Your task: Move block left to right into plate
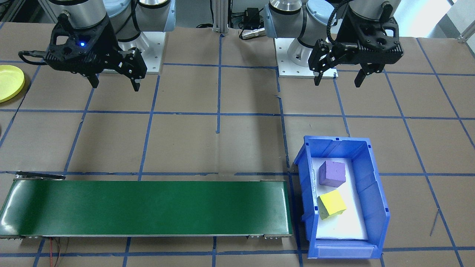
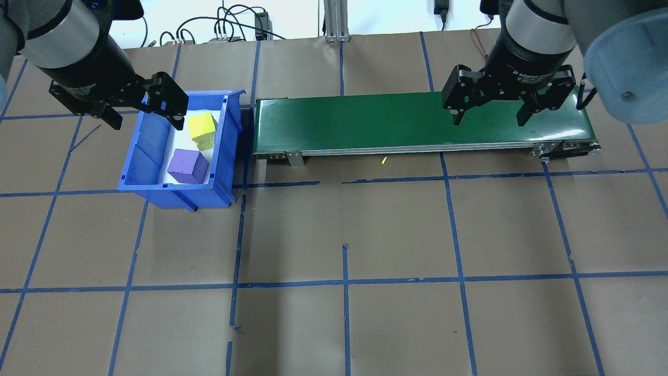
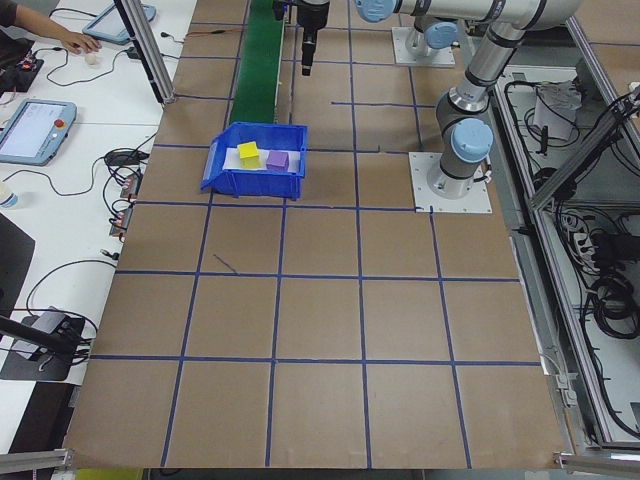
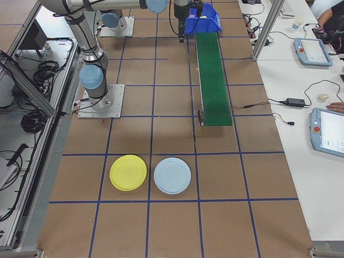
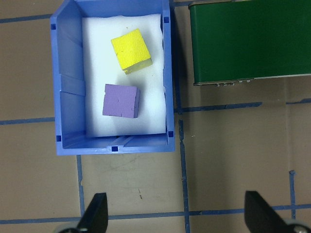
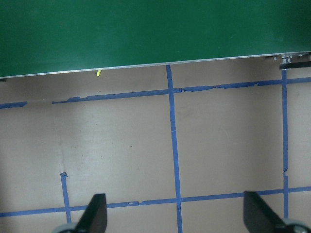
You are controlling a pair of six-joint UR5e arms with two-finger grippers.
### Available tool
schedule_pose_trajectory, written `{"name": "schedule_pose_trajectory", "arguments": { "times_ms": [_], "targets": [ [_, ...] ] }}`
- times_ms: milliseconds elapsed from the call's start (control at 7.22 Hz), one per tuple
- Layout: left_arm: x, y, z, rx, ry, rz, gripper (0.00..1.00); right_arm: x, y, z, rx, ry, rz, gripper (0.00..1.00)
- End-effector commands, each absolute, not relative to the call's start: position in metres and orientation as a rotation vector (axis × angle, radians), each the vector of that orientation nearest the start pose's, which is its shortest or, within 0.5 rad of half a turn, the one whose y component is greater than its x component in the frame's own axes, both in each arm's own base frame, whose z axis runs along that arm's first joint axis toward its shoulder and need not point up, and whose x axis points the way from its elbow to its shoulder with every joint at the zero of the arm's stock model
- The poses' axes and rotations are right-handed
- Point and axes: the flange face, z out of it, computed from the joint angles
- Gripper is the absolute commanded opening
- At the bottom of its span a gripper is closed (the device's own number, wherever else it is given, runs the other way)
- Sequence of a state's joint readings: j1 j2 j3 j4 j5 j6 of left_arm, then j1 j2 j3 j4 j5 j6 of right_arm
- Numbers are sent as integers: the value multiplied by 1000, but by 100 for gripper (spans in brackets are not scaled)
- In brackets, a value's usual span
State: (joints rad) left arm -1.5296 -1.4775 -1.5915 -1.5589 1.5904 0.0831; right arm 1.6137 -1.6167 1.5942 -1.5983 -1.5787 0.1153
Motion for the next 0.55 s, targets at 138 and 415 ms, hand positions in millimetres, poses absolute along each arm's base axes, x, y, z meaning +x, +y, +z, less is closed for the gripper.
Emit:
{"name": "schedule_pose_trajectory", "arguments": {
  "times_ms": [138,415],
  "targets": [
    [-109,-458,519,14,3115,-51,100,153,-470,502,114,3142,-80,100],
    [-99,-478,500,-19,3124,-3,100,153,-470,502,114,3142,-80,100]
  ]
}}
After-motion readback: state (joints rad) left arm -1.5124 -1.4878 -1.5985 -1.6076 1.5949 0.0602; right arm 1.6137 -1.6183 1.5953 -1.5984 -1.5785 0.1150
